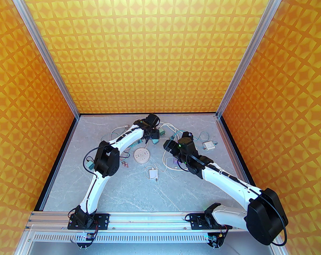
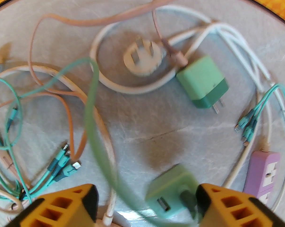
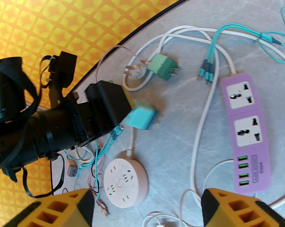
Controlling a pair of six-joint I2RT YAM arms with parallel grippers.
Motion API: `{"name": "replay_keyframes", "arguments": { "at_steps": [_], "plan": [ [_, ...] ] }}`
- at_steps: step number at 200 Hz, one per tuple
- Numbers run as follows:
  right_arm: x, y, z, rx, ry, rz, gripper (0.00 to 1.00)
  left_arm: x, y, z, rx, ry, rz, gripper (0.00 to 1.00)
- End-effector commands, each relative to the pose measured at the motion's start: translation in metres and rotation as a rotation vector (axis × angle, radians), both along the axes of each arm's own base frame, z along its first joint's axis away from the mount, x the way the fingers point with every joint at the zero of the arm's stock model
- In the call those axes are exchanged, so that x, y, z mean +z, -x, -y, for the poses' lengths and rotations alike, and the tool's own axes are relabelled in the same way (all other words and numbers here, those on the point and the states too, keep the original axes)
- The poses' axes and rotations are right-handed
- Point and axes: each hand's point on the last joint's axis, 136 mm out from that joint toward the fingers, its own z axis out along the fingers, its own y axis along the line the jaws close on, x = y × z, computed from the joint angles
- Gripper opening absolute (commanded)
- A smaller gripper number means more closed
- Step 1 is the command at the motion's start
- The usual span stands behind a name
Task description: Pull the plug off the socket
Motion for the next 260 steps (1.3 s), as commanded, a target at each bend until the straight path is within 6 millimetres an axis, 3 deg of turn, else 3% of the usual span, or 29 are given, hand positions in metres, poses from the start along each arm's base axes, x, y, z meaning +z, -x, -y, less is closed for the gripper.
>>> {"name": "replay_keyframes", "arguments": {
  "at_steps": [1, 9, 26, 44, 82, 85, 116, 134, 144, 164, 191, 205, 226, 239, 260],
  "plan": [
    [-0.001, 0.005, 0.017, -0.032, 0.073, 0.011, 0.88, 0.036, -0.001, -0.003, -0.012, 0.037, 0.037, 1.0],
    [0.001, 0.005, 0.021, -0.04, 0.092, 0.016, 0.98, 0.049, 0.0, -0.005, -0.012, 0.051, 0.062, 0.99],
    [0.007, 0.007, 0.033, -0.066, 0.147, 0.041, 0.98, 0.078, 0.006, -0.012, -0.014, 0.072, 0.125, 0.99],
    [0.017, 0.008, 0.049, -0.093, 0.243, 0.078, 0.98, 0.113, 0.017, -0.033, 0.01, 0.075, 0.204, 0.99],
    [0.038, 0.012, 0.092, -0.176, 0.523, 0.166, 0.99, 0.165, 0.058, -0.117, 0.164, 0.033, 0.385, 0.99],
    [0.039, 0.012, 0.093, -0.176, 0.54, 0.172, 0.99, 0.156, 0.063, -0.127, 0.18, 0.014, 0.376, 0.99],
    [0.043, 0.016, 0.126, -0.254, 0.791, 0.221, 0.98, 0.159, 0.112, -0.224, 0.349, -0.051, 0.496, 0.99],
    [0.037, 0.016, 0.135, -0.255, 0.92, 0.262, 0.98, 0.146, 0.136, -0.277, 0.42, -0.164, 0.577, 0.99],
    [0.031, 0.016, 0.136, -0.243, 0.976, 0.287, 0.98, 0.145, 0.148, -0.3, 0.456, -0.23, 0.646, 0.99],
    [0.017, 0.012, 0.142, -0.258, 1.028, 0.302, 0.98, 0.116, 0.165, -0.338, 0.548, -0.326, 0.691, 0.99],
    [-0.011, 0.001, 0.146, -0.226, 1.076, 0.256, 0.99, 0.098, 0.163, -0.372, 0.628, -0.417, 0.712, 0.99],
    [-0.028, -0.009, 0.151, -0.212, 1.049, 0.258, 0.99, 0.072, 0.155, -0.386, 0.627, -0.492, 0.633, 0.99],
    [-0.025, -0.018, 0.152, -0.209, 1.048, 0.289, 0.98, 0.035, 0.145, -0.402, 0.656, -0.531, 0.579, 0.99],
    [-0.022, -0.021, 0.152, -0.199, 1.011, 0.344, 0.98, 0.037, 0.134, -0.4, 0.637, -0.52, 0.6, 0.99],
    [-0.018, -0.025, 0.158, -0.2, 0.913, 0.432, 0.99, 0.054, 0.115, -0.379, 0.512, -0.447, 0.794, 0.99]
  ]
}}
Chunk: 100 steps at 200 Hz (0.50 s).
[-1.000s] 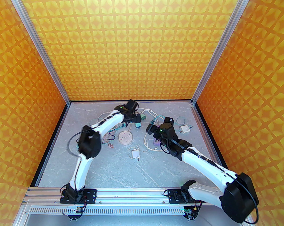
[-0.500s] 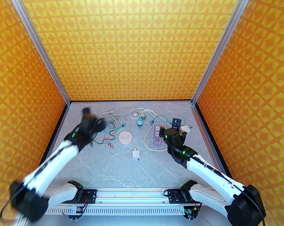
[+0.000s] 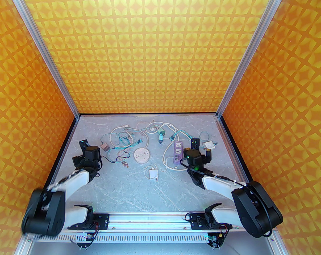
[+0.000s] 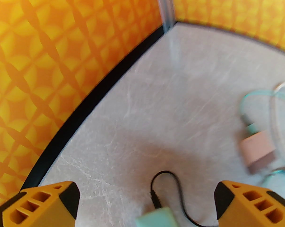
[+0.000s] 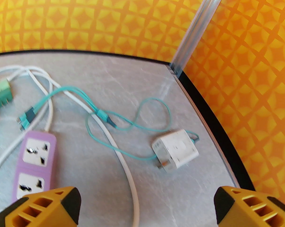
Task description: Pull the plug off the socket
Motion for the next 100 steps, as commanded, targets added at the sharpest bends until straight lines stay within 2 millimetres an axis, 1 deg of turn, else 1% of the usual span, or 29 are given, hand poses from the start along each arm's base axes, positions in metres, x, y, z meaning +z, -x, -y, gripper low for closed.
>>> {"name": "replay_keyframes", "arguments": {
  "at_steps": [1, 8, 19, 25, 30, 34, 39, 46, 51, 59, 67, 69, 73, 78, 86, 100],
  "plan": [
    [0.022, -0.012, -0.005, 0.103, -0.088, 0.157, 0.99, 0.043, -0.03, 0.017, -0.156, -0.041, 0.256, 0.99],
    [0.02, -0.014, -0.002, 0.116, -0.116, 0.167, 0.98, 0.044, -0.033, 0.023, -0.2, -0.045, 0.289, 0.99],
    [0.013, -0.015, 0.006, 0.118, -0.159, 0.193, 0.99, 0.035, -0.034, 0.027, -0.239, -0.037, 0.312, 0.99],
    [0.01, -0.016, 0.011, 0.108, -0.177, 0.215, 0.98, 0.036, -0.038, 0.033, -0.28, -0.049, 0.331, 0.99],
    [0.008, -0.018, 0.01, 0.126, -0.175, 0.226, 0.98, 0.033, -0.041, 0.041, -0.332, -0.037, 0.31, 0.99],
    [0.004, -0.018, 0.007, 0.151, -0.178, 0.222, 0.98, 0.031, -0.042, 0.044, -0.347, -0.025, 0.295, 0.99],
    [-0.004, -0.018, 0.003, 0.175, -0.187, 0.198, 0.99, 0.03, -0.043, 0.042, -0.348, -0.016, 0.293, 0.99],
    [-0.005, -0.021, 0.001, 0.192, -0.178, 0.194, 0.98, 0.028, -0.044, 0.039, -0.35, 0.002, 0.299, 0.99],
    [-0.005, -0.024, 0.001, 0.191, -0.175, 0.197, 0.98, 0.025, -0.045, 0.042, -0.377, 0.018, 0.29, 0.99],
    [-0.009, -0.027, 0.003, 0.174, -0.177, 0.168, 0.99, 0.015, -0.047, 0.047, -0.422, 0.037, 0.275, 0.99],
    [-0.015, -0.033, 0.008, 0.138, -0.185, 0.114, 0.98, 0.019, -0.05, 0.048, -0.433, 0.007, 0.316, 0.99],
    [-0.015, -0.036, 0.01, 0.123, -0.187, 0.103, 0.98, 0.02, -0.05, 0.048, -0.432, 0.011, 0.317, 0.99],
    [-0.014, -0.04, 0.01, 0.114, -0.196, 0.088, 0.99, 0.015, -0.049, 0.048, -0.424, 0.036, 0.276, 0.99],
    [-0.013, -0.038, 0.012, 0.112, -0.202, 0.093, 0.98, 0.012, -0.051, 0.044, -0.409, 0.057, 0.252, 0.99],
    [-0.012, -0.035, 0.014, 0.103, -0.201, 0.119, 0.99, 0.014, -0.053, 0.039, -0.397, 0.049, 0.282, 0.99],
    [-0.013, -0.037, 0.014, 0.103, -0.19, 0.112, 0.98, 0.012, -0.052, 0.036, -0.373, 0.065, 0.261, 0.99]
  ]
}}
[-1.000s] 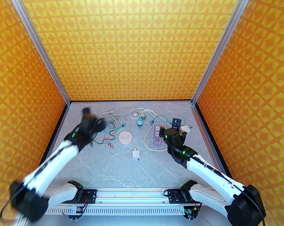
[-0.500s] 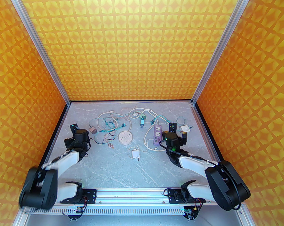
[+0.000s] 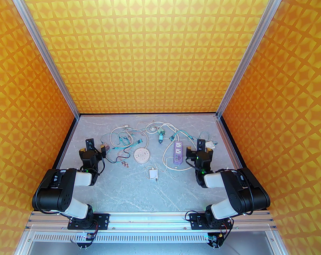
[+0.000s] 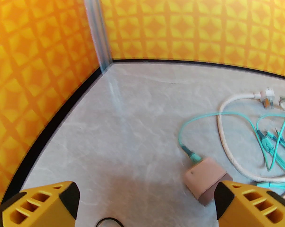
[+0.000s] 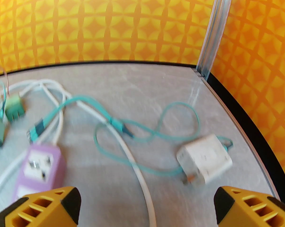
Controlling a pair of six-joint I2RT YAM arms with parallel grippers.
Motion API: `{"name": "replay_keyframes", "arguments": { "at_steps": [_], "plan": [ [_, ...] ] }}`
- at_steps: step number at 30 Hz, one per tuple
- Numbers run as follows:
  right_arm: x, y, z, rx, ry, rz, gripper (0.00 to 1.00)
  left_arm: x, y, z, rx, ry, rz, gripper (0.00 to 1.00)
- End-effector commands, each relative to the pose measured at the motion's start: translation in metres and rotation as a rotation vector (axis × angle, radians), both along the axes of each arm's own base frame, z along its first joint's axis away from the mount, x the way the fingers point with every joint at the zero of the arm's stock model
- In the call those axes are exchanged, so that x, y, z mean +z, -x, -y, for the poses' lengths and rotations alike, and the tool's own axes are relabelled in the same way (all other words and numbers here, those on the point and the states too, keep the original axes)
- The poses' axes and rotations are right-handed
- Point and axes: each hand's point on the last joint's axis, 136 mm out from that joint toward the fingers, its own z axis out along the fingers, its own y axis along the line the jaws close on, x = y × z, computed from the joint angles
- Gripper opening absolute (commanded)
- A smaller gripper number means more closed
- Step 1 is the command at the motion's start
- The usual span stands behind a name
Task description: Pull the plug off the socket
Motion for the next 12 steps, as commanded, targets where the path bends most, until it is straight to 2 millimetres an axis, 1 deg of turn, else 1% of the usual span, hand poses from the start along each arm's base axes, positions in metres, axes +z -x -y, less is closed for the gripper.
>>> {"name": "replay_keyframes", "arguments": {
  "at_steps": [1, 2, 12],
  "plan": [
    [0.0039, -0.0053, -0.0009, 0.003, -0.028, 0.01, 0.99, 0.0105, -0.0091, 0.0024, -0.033, 0.025, 0.032, 0.99],
    [0.0034, -0.0046, -0.0011, 0.004, -0.031, 0.004, 0.99, 0.0126, -0.0089, 0.0024, -0.036, 0.019, 0.051, 0.99],
    [0.0035, -0.0055, -0.0021, 0.007, -0.034, 0.0, 0.99, 0.0119, -0.0091, 0.0026, -0.036, 0.019, 0.044, 0.99]
  ]
}}
